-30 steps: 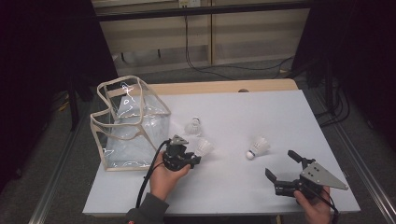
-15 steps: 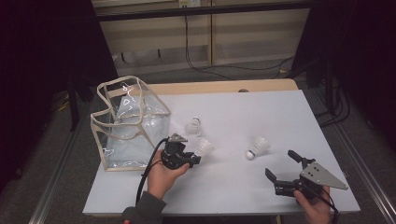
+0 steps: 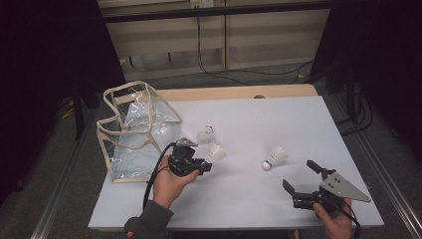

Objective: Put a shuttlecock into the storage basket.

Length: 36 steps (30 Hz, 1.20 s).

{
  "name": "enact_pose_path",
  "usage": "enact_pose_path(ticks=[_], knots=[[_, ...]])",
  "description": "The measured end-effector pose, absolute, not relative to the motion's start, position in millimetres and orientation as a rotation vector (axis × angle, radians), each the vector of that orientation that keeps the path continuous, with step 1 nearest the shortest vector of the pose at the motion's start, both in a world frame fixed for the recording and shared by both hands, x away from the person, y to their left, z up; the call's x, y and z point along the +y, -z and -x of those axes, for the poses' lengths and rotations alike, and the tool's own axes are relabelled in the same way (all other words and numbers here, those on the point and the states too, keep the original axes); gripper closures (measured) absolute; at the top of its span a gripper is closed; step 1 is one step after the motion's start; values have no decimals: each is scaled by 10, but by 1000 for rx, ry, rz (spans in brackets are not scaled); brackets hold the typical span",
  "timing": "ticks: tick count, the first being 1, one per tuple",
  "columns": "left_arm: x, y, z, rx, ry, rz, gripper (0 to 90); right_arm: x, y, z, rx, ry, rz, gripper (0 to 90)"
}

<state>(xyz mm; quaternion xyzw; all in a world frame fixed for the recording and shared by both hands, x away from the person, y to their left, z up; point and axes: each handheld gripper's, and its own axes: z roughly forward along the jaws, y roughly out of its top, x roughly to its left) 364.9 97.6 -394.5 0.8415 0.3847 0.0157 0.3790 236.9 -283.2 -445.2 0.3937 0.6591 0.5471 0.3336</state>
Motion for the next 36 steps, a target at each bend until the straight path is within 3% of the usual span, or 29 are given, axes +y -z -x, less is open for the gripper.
enact_pose_path(ticks=[36], knots=[[1081,3575,-3739,1002,-27,-2155,656,-2839,4447,-2364,1720,-1430,-1024,5]])
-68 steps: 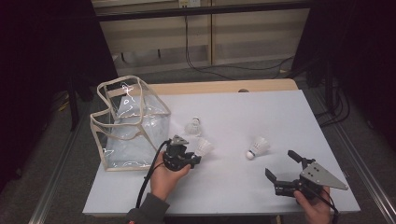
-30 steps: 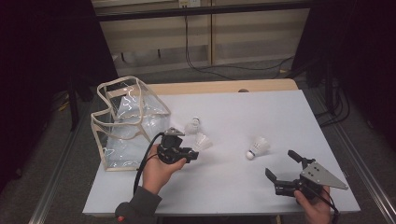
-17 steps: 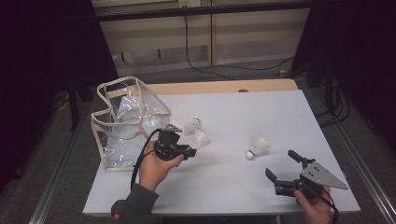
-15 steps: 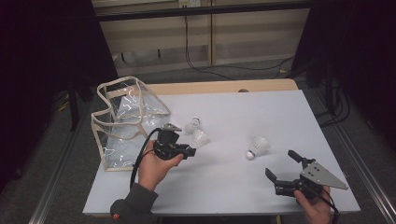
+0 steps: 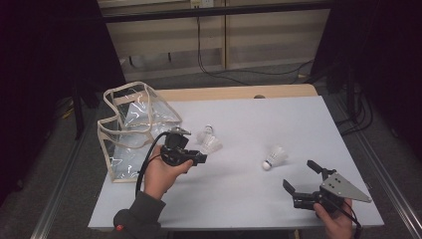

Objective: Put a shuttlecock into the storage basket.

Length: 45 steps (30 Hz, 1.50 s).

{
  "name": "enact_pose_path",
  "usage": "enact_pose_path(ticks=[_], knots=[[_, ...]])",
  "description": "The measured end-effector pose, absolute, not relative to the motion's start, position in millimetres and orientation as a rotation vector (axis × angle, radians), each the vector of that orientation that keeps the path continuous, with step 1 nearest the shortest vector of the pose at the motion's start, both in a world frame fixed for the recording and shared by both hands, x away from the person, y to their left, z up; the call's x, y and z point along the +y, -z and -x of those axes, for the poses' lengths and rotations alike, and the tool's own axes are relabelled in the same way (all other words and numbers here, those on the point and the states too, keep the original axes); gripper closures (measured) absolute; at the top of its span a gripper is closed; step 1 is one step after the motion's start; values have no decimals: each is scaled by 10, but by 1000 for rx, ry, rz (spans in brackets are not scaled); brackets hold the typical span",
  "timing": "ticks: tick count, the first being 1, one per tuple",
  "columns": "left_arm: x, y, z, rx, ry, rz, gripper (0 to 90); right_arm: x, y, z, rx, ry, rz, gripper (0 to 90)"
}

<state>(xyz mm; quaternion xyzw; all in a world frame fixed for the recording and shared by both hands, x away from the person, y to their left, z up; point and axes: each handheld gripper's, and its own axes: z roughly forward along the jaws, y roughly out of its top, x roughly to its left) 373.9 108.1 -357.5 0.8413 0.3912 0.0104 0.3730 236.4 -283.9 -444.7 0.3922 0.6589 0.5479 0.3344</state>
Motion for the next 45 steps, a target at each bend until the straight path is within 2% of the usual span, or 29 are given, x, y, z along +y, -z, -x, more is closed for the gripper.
enact_pose_path(ticks=[45], knots=[[1155,3237,-3847,1003,-60,-2170,656,-2848,4444,-2359,1713,-1437,-1032,5]])
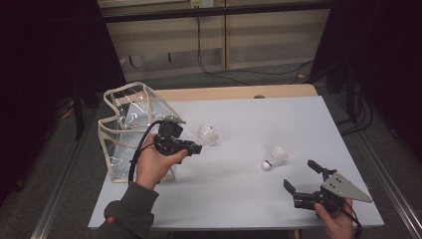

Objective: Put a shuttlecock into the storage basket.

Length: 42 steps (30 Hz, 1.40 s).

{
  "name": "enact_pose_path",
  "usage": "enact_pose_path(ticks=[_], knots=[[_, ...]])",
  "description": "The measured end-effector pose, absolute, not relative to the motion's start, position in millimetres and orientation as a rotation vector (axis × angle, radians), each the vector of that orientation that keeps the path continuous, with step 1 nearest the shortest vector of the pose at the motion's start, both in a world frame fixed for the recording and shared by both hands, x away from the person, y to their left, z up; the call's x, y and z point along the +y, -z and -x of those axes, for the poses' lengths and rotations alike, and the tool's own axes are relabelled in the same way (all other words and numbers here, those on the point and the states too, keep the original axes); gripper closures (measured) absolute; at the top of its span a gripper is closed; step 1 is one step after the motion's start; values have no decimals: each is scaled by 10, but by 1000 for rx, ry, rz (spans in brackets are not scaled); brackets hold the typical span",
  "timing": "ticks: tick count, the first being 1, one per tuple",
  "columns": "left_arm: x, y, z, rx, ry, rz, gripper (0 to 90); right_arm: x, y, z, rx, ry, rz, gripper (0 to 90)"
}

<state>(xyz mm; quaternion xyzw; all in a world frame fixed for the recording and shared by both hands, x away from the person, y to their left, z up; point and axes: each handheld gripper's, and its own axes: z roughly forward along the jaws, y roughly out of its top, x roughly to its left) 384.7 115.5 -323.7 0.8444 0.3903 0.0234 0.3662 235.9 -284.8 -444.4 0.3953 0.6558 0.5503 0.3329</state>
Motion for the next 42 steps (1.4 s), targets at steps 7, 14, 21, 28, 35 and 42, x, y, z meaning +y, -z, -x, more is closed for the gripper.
enact_pose_path(ticks=[7,14,21,28,35,42], knots=[[1152,3183,-3863,1001,-66,-2173,656,-2853,4444,-2362,1710,-1438,-1029,5],[1157,3127,-3878,994,-54,-2180,656,-2850,4442,-2358,1713,-1436,-1029,5],[1183,3092,-3902,1001,-55,-2177,656,-2853,4442,-2360,1712,-1438,-1027,5],[1193,3026,-3920,1003,-85,-2181,656,-2851,4444,-2360,1712,-1438,-1029,5],[1197,2991,-3942,1016,-90,-2174,656,-2849,4443,-2359,1714,-1438,-1032,5],[1200,2951,-3981,1018,-81,-2168,656,-2853,4443,-2361,1711,-1439,-1027,5]])
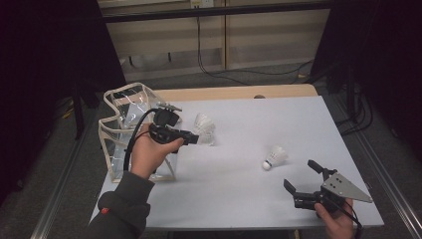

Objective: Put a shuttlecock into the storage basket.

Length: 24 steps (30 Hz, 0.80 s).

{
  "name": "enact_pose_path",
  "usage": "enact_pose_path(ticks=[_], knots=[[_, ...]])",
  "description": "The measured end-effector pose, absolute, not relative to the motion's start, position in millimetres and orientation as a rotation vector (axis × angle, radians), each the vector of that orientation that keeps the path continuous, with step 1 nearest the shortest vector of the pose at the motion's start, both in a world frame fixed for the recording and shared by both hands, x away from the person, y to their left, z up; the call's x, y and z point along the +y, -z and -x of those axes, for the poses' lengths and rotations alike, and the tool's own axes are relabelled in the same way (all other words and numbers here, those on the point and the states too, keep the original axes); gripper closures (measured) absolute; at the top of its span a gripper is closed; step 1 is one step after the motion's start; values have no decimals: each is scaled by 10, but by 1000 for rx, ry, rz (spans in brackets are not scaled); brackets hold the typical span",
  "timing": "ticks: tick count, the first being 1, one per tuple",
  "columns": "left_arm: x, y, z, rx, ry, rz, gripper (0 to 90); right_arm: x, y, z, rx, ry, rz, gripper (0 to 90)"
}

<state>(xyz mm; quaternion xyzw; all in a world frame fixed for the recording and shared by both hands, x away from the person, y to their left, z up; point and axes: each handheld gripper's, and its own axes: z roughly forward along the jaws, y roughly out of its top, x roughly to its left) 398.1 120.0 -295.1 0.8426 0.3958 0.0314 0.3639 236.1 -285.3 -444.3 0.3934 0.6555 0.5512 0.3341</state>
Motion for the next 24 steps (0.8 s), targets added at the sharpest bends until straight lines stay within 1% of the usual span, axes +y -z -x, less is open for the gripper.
enact_pose_path(ticks=[15,24], knots=[[1249,2828,-4076,1048,-80,-2137,656,-2856,4440,-2358,1711,-1435,-1028,5],[1258,2755,-4106,1057,-92,-2145,656,-2855,4441,-2357,1713,-1435,-1027,5]])
